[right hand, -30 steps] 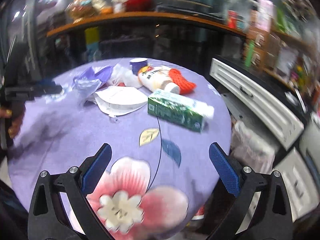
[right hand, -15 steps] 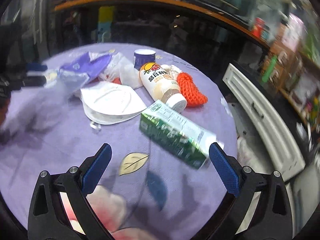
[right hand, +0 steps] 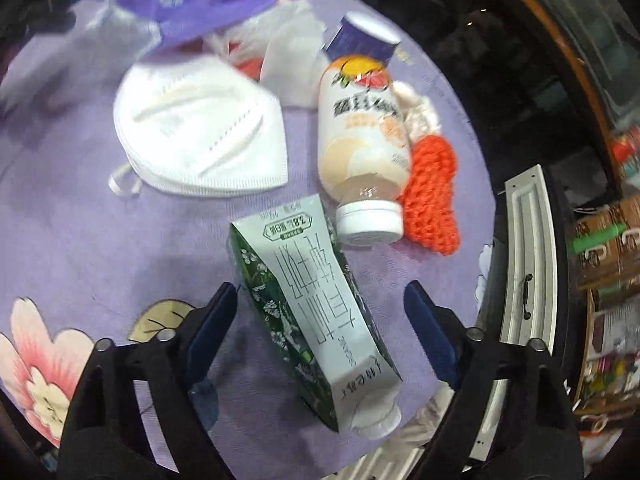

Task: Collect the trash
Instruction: 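Grasp the purple plastic bag with the left gripper while the right grasps the green carton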

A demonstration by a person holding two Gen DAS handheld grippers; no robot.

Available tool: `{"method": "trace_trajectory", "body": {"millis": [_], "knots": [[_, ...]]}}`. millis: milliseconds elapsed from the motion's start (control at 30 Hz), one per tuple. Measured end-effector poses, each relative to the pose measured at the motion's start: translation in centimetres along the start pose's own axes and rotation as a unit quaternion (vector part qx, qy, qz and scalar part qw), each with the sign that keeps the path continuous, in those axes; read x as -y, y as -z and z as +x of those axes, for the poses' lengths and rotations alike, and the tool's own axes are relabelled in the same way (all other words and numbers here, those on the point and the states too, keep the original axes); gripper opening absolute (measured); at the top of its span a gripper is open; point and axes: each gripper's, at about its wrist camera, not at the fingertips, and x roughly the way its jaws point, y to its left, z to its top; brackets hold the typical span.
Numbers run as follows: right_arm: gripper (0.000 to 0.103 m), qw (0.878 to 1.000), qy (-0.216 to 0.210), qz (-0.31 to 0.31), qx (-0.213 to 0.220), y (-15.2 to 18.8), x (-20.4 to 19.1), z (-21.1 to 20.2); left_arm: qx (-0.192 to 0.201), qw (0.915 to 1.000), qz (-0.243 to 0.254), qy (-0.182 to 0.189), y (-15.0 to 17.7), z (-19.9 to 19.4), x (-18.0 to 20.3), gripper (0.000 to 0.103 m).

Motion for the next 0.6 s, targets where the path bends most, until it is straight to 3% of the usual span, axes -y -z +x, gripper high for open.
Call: {"method": "trace_trajectory", "body": {"millis": [100,400,500,600], "knots": [[0.066,1.0,-0.018,0.002,-0.001,0.0,0.0,0.6,-0.004,1.0,-0.007,0.004,-0.1,0.3,-0.5,0.096],[0.054,0.997,-0.012,0.065,0.036,1.7,-1.2,-1.7,-0.023,0.9945,-0.092,0.044,-2.6,1.8,-3.4,0.096],[0.051,0.995,-0.006,0.086,0.056,2.0,-1.5,-2.8,-0.054,0.9894,-0.125,0.051,-3.5,3.8,-4.1,0.08],[0.051,0.993,0.003,0.094,0.067,2.5,-2.2,-3.5,-0.086,0.9776,-0.175,0.079,-3.7,5.9,-5.1,0.065]]}}
